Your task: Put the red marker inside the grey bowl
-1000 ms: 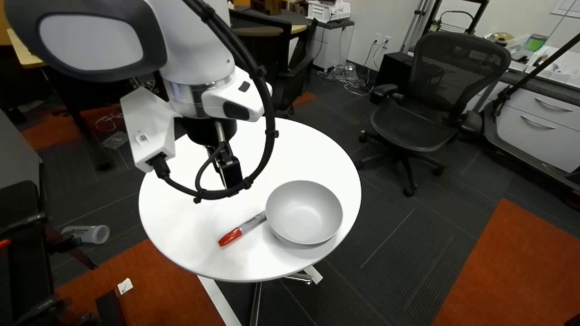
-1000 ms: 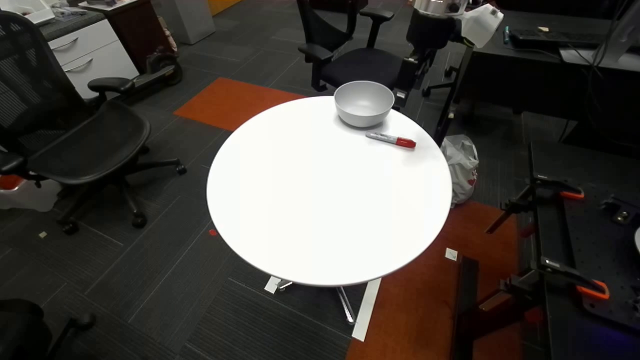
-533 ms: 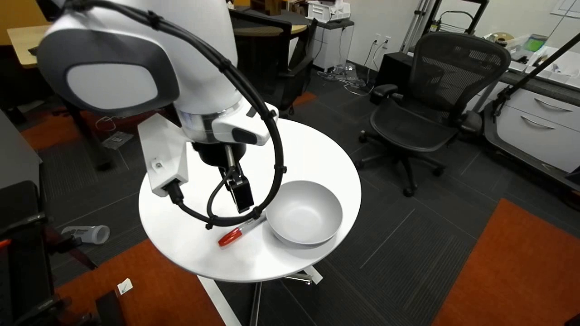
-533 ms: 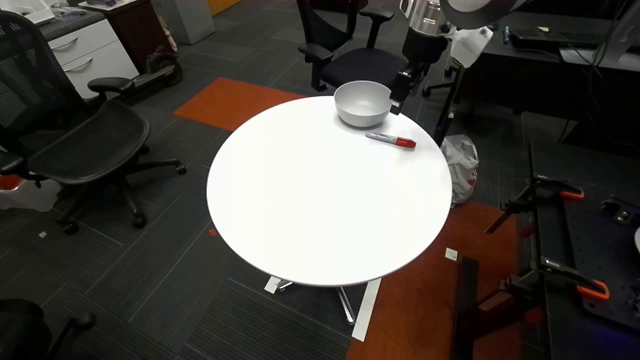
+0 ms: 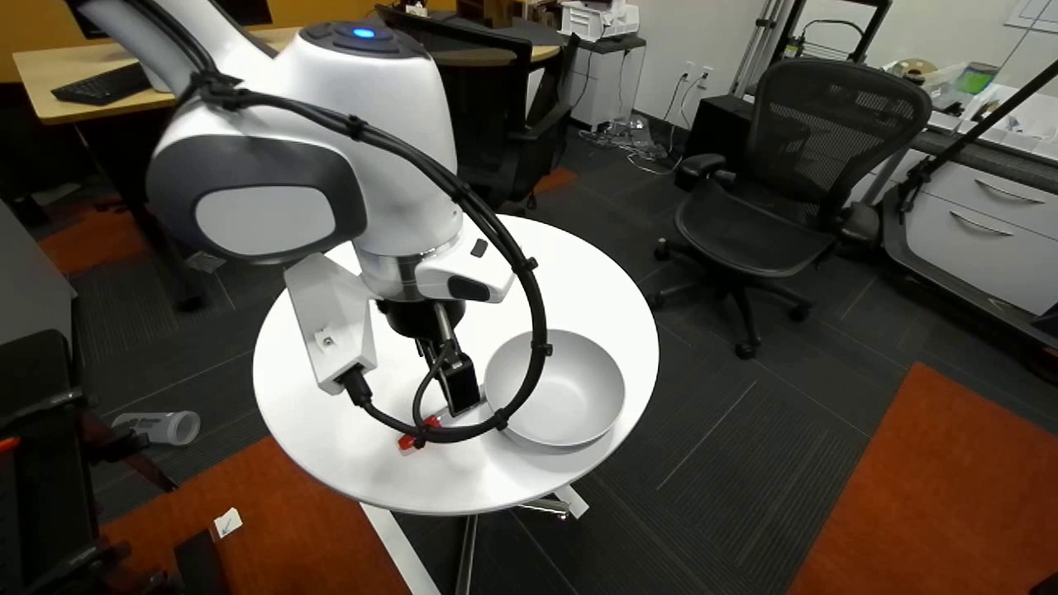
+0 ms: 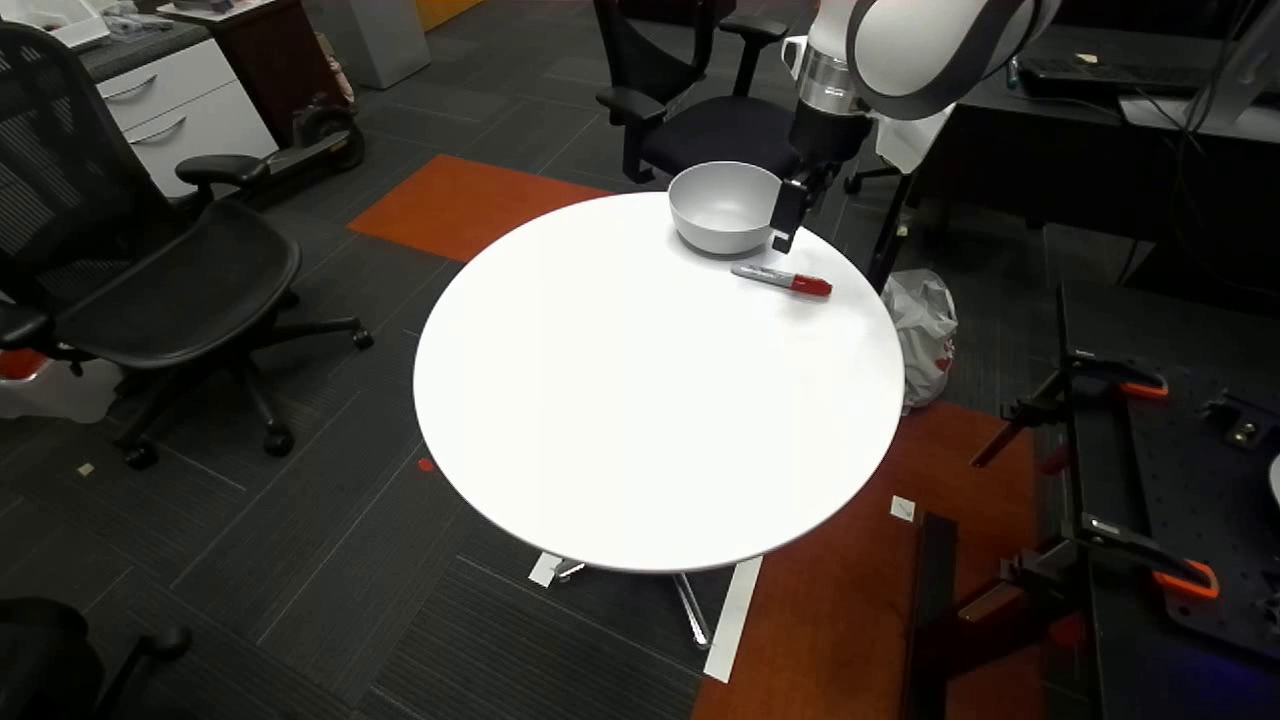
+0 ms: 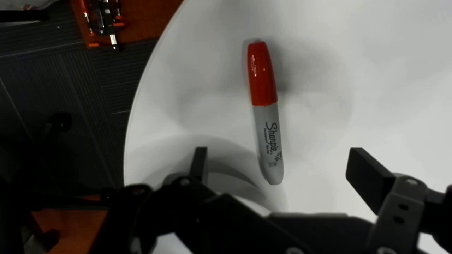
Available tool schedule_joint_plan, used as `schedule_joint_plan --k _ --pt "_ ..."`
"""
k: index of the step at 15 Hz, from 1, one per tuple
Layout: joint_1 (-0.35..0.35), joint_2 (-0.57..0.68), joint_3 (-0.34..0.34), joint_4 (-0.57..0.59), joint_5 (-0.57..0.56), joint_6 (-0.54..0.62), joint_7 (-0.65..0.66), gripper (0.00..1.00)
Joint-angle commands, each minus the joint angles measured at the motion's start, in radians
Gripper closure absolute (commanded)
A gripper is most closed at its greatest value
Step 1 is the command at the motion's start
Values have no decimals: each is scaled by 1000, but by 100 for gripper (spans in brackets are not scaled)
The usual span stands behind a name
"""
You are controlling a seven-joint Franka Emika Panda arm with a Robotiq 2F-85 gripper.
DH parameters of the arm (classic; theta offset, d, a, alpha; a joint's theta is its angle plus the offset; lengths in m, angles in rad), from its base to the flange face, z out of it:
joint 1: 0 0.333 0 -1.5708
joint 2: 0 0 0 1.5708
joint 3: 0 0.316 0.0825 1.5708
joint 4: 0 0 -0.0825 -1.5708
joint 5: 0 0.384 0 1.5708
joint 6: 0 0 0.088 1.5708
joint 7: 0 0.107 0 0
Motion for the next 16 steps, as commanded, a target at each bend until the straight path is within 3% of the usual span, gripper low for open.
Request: schedule_joint_plan --k 1,16 --pt "-33 50 24 60 -25 -11 32 0" --pt "-76 191 59 211 -16 -176 41 0"
